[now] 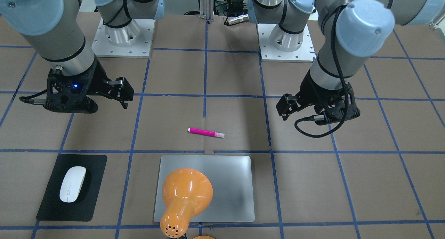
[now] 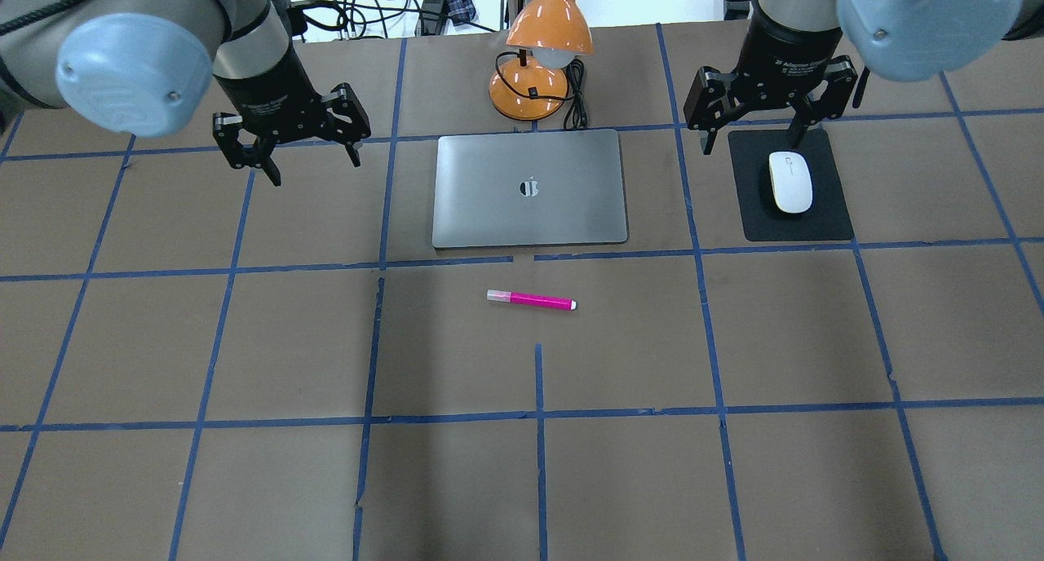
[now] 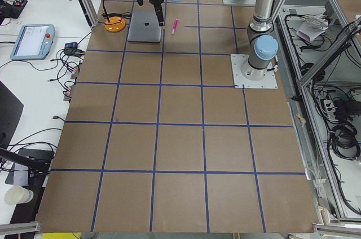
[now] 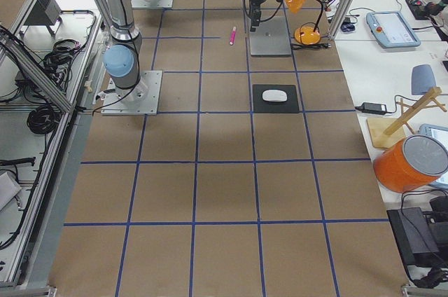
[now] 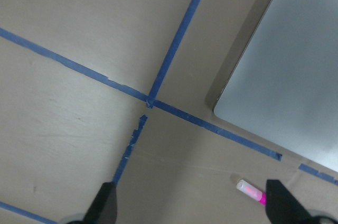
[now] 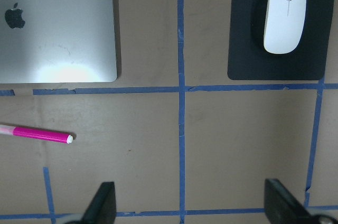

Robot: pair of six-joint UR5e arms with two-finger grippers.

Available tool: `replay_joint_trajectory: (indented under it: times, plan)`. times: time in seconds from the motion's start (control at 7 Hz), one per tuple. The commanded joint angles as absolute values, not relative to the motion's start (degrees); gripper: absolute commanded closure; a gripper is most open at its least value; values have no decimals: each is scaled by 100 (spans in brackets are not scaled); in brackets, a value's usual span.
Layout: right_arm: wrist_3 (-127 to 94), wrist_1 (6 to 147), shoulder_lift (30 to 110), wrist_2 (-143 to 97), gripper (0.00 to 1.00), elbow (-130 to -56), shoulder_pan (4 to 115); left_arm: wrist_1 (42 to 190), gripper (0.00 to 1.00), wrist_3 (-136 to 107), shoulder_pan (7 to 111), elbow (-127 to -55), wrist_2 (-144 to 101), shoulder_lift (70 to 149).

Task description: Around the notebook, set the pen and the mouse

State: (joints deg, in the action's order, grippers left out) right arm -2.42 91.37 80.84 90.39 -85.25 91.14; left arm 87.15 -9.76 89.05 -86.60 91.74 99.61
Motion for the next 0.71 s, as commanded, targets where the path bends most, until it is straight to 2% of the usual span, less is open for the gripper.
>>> replay_joint_trajectory:
  times: [0.0,0.57]
  plan:
    - [-439,9132,8121,8974,0,-8525,9158,9017,0,-319,8572,-8674,9194,9660]
    - [-369,9202,8112,9000,0,-8534,9158,9237,0,-246,8587,-9034,9132,9221]
